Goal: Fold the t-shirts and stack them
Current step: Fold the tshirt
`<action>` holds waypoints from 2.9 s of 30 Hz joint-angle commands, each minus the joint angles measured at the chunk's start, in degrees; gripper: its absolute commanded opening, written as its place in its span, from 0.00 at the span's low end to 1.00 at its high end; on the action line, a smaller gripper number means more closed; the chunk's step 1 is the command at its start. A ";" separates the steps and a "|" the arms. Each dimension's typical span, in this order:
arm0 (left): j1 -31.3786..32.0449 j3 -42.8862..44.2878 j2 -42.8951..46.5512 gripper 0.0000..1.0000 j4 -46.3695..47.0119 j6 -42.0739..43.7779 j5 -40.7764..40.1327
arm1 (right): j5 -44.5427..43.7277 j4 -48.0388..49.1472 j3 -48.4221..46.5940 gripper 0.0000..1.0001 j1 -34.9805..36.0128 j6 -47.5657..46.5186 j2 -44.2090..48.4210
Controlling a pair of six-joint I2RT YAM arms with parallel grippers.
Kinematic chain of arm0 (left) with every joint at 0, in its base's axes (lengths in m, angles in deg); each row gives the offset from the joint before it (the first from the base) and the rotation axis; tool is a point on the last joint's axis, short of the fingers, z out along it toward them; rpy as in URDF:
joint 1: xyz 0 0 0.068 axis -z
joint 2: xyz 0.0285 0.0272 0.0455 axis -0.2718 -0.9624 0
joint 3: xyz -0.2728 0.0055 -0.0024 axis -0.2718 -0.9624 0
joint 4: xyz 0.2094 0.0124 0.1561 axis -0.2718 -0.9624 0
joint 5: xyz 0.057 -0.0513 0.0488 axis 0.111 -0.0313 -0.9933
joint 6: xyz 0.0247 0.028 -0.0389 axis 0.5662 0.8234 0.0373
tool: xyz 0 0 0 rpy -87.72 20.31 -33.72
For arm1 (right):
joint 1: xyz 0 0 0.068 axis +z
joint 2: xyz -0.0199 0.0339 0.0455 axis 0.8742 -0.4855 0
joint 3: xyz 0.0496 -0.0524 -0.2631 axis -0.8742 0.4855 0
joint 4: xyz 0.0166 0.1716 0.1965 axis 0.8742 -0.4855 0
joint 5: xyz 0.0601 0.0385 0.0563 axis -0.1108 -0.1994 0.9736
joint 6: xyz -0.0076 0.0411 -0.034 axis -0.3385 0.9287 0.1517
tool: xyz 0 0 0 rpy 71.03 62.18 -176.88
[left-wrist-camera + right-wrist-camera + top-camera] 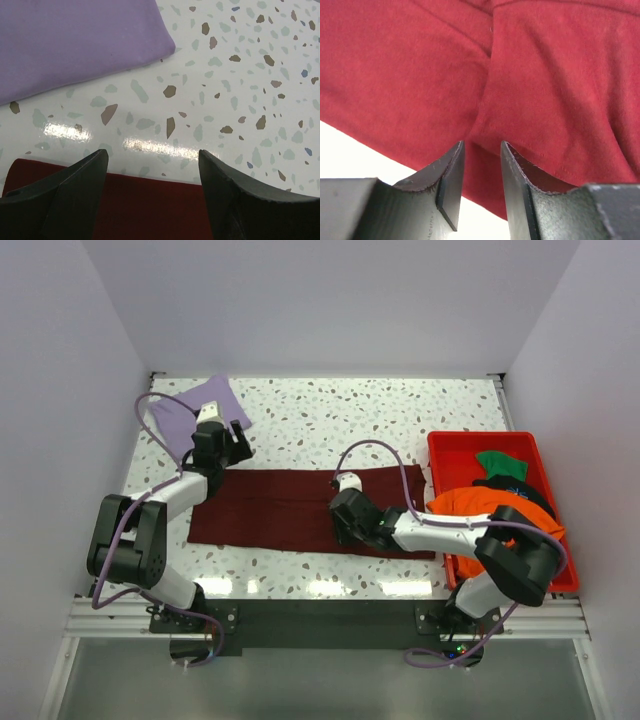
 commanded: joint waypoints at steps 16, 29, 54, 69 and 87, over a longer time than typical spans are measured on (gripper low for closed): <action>-0.03 0.79 -0.48 0.78 3.29 0.36 0.51 | -6.88 0.20 -5.72 0.08 0.48 1.19 -4.05; -0.03 0.97 -0.92 0.78 3.29 0.27 1.21 | -0.20 0.99 -6.60 0.00 1.27 1.98 -0.97; 0.59 0.27 -0.57 0.79 3.03 0.88 1.65 | -3.95 -4.45 -10.21 0.65 1.97 0.93 0.43; 9.20 -8.60 2.51 0.79 10.84 0.01 3.14 | 2.52 3.62 0.69 0.83 -18.15 -1.62 6.42; 10.25 -17.92 0.31 0.80 16.92 -4.65 -2.74 | 9.55 6.62 -16.69 0.86 -29.84 -5.83 -21.24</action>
